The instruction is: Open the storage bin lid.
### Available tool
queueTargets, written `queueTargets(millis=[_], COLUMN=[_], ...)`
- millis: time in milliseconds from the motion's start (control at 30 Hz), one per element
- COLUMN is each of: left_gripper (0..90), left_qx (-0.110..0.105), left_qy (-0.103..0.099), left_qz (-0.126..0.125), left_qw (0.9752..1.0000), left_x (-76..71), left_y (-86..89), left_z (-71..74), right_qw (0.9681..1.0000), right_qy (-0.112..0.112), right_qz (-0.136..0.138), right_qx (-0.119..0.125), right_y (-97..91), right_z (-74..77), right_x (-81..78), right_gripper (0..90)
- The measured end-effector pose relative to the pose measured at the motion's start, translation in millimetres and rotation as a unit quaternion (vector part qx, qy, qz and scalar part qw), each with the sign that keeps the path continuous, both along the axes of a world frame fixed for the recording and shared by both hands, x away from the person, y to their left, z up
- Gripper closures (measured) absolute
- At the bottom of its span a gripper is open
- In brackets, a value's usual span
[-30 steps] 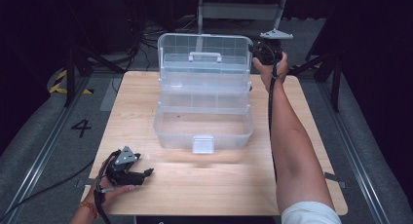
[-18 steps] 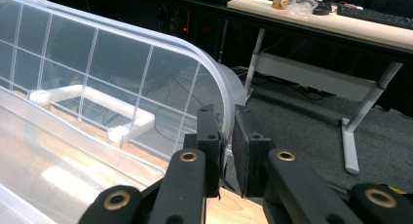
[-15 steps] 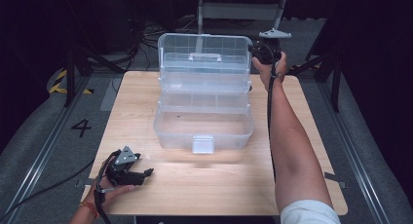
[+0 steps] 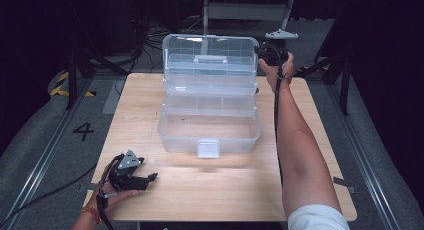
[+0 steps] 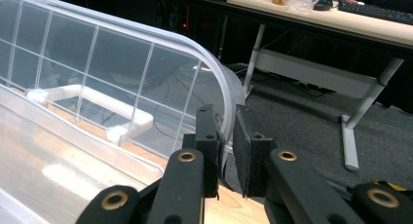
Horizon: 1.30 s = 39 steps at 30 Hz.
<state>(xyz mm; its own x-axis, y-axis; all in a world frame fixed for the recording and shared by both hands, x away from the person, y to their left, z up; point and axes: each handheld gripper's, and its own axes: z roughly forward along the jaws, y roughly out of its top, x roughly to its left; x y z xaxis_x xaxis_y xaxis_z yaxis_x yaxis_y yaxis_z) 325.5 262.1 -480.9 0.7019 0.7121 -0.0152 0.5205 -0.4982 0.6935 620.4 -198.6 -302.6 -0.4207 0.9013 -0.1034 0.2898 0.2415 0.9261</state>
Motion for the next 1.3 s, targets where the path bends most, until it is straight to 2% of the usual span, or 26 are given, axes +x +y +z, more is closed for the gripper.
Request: queueTargets(millis=[467, 567, 1300], left_gripper=[23.3, 23.3, 23.0], left_qx=[0.000, 0.001, 0.001], left_qy=[0.002, 0.000, 0.000], left_qz=[-0.001, -0.002, -0.002], left_qw=[1.0000, 1.0000, 1.0000], left_x=[-0.9, -0.8, -1.4], left_y=[0.0, 0.1, 0.0], left_z=[0.0, 0.1, 0.0], right_qw=[0.9999, 0.9999, 0.9999], right_qy=[0.007, 0.009, 0.010], right_qz=[-0.007, -0.010, 0.003], right_qx=[0.000, -0.003, -0.001], right_y=[1.1, 1.1, 0.4], right_z=[-3.2, -4.4, -8.9], right_x=[2.0, 2.4, -3.2], right_gripper=[79.1, 75.7, 75.7])
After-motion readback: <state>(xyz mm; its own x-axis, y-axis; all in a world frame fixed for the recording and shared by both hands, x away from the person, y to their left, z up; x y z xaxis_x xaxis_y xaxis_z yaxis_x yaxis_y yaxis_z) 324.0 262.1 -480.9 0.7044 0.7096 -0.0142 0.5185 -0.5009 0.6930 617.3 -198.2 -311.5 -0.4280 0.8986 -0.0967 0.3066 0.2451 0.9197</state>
